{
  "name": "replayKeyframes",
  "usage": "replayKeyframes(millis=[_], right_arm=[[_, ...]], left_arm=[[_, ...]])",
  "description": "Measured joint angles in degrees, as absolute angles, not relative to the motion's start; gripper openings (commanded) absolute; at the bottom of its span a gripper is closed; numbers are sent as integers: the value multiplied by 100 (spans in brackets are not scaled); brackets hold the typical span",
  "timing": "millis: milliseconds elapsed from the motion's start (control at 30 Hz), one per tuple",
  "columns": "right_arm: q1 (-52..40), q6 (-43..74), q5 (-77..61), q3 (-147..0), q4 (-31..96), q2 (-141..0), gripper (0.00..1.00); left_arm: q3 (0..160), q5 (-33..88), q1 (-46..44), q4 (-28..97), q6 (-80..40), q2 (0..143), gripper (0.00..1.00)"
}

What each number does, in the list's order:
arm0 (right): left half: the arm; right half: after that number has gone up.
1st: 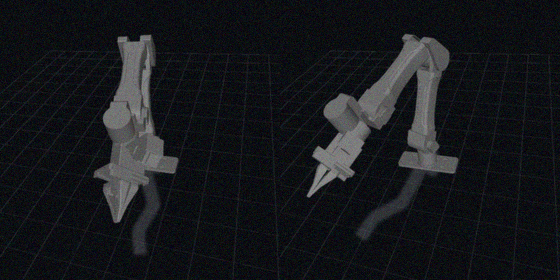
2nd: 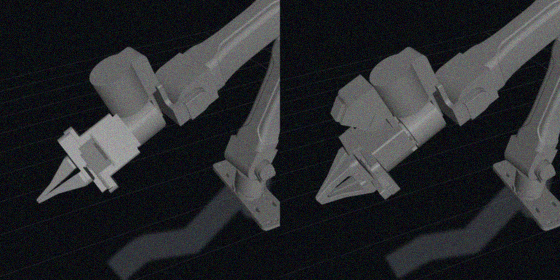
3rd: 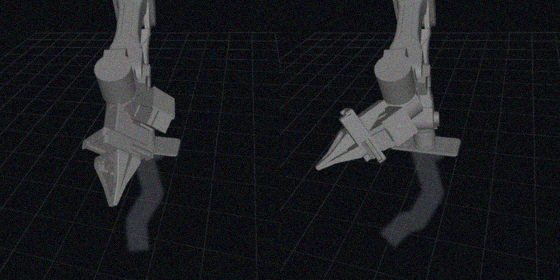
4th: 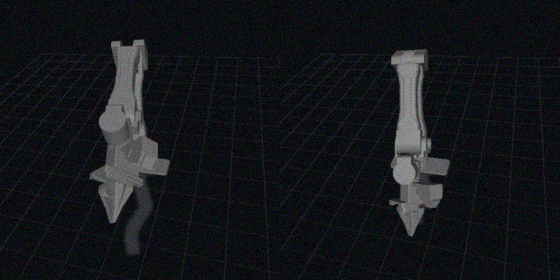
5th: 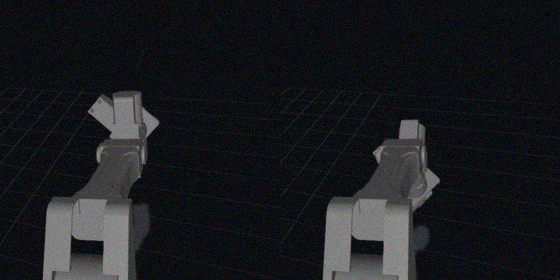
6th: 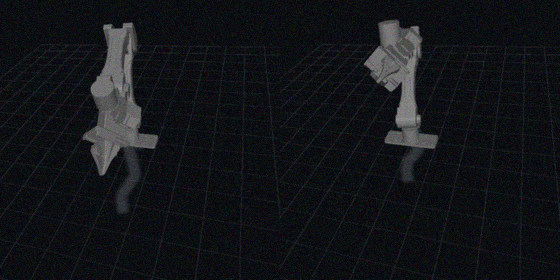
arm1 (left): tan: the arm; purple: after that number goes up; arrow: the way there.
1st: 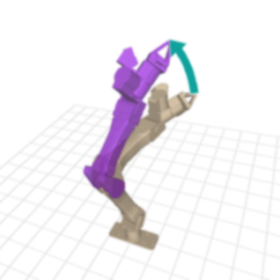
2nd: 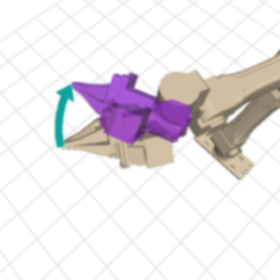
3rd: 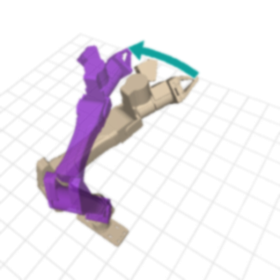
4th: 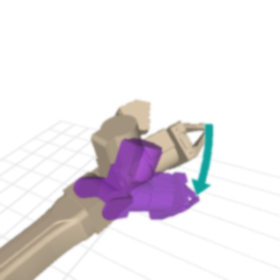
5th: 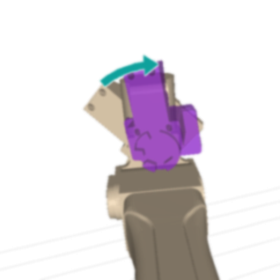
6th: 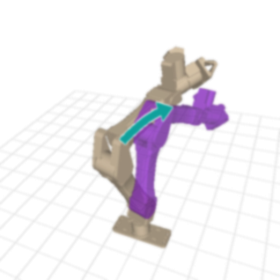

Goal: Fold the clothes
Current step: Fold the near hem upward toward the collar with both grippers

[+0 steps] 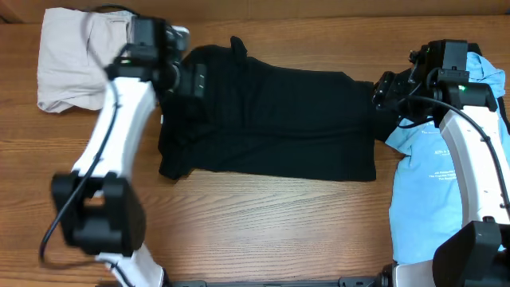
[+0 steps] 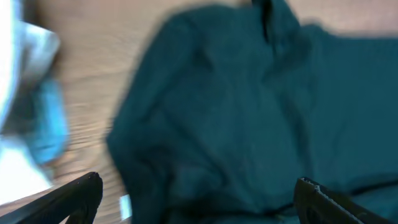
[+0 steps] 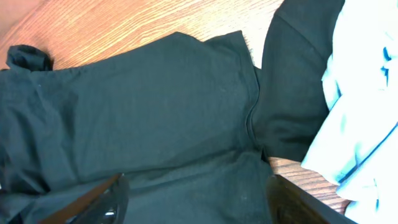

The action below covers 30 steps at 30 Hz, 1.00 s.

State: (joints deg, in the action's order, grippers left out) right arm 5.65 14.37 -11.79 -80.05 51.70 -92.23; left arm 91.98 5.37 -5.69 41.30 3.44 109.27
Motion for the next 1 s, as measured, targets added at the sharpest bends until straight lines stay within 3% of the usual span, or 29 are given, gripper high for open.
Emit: replayKeyframes(millis=[267, 667, 1000], right_arm=[[565, 1282, -1179, -8005, 5207, -9223, 76], [565, 1234, -1177, -8005, 5376, -9223, 77], [565, 1162, -1181, -8005, 5629, -9223, 77]], left_arm=[[9198, 403, -1026, 3736, 399, 12011, 100], [9198, -589, -1063, 4058, -290, 12464, 100], [9351, -864, -1063, 5570, -1345, 12564, 100]])
